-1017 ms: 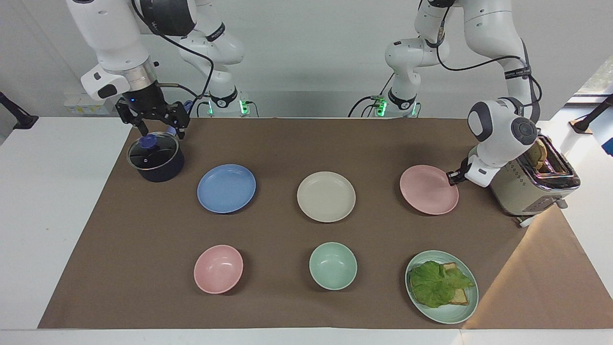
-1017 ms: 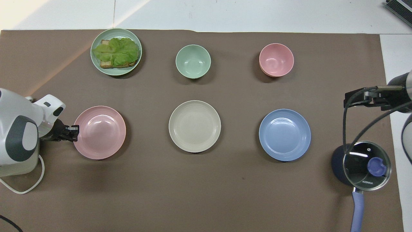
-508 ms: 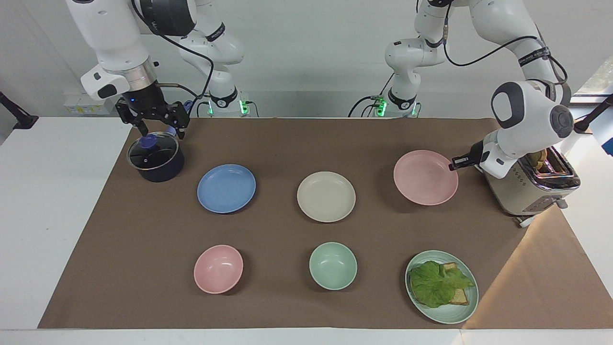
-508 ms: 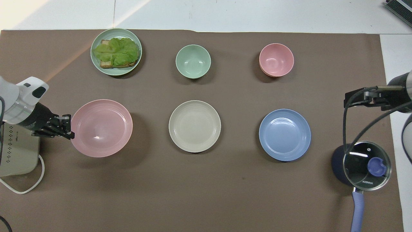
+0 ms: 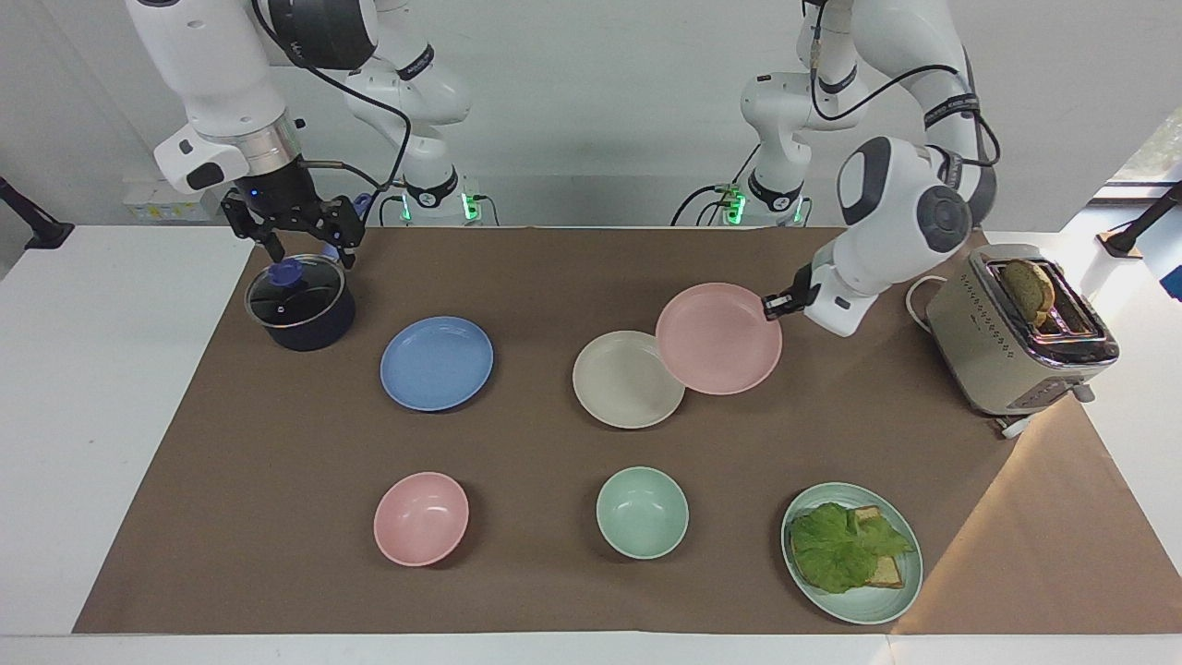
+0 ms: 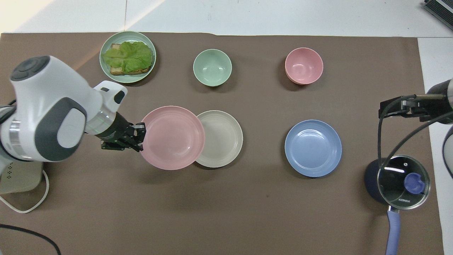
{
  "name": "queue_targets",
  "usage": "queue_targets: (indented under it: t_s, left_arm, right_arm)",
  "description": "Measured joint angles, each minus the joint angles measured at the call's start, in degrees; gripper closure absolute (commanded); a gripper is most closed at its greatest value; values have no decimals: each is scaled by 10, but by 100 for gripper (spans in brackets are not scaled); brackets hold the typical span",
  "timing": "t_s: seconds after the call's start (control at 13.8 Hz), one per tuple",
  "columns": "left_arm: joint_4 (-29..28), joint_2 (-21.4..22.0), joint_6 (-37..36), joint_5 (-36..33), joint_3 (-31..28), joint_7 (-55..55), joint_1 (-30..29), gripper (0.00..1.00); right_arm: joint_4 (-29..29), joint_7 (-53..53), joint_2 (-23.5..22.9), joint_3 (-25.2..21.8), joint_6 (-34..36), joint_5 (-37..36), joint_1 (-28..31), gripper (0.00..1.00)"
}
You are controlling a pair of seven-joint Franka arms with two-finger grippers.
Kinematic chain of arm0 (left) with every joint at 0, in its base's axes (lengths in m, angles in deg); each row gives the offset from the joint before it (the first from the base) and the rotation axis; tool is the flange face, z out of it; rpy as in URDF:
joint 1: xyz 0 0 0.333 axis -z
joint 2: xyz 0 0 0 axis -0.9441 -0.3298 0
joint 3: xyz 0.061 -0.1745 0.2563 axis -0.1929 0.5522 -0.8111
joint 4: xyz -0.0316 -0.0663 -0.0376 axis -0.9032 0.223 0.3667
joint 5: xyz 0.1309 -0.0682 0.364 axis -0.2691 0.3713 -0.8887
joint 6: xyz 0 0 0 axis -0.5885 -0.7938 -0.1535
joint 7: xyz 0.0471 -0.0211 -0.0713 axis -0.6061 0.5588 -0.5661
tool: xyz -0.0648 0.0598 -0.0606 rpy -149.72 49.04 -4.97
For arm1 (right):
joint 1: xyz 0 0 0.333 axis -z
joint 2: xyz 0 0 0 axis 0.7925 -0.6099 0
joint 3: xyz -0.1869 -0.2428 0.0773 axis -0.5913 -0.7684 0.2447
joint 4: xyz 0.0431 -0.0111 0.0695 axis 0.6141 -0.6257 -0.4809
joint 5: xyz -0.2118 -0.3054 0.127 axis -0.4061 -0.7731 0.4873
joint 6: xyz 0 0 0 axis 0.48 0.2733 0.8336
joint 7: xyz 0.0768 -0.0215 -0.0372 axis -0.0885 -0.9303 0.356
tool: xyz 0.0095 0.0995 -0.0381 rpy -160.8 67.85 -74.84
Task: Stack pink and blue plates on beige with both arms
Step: 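Carry the pink plate with the left gripper onto the beige plate, then open the left gripper and withdraw it toward the rest pose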
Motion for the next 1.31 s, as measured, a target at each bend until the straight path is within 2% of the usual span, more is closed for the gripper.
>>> queue_targets:
  t_s: [0.22, 0.44, 0.58, 1.09, 1.31]
  left_arm:
    - [-41, -7, 116, 15, 1, -31, 65, 100]
    - [-73, -32, 201, 19, 0, -35, 91, 99]
    - [-75, -48, 221, 19, -2, -35, 91, 1]
    - [-71, -47, 218, 11, -14, -34, 84, 0]
    - [-41, -42, 169, -81, -23, 21, 31, 0]
  right_arm:
    - [0, 0, 0, 0, 0, 0, 0, 0]
    - [0, 0, 0, 0, 0, 0, 0, 0]
    - [0, 0, 0, 0, 0, 0, 0, 0]
    - [0, 0, 0, 0, 0, 0, 0, 0]
    - [0, 0, 0, 0, 0, 0, 0, 0]
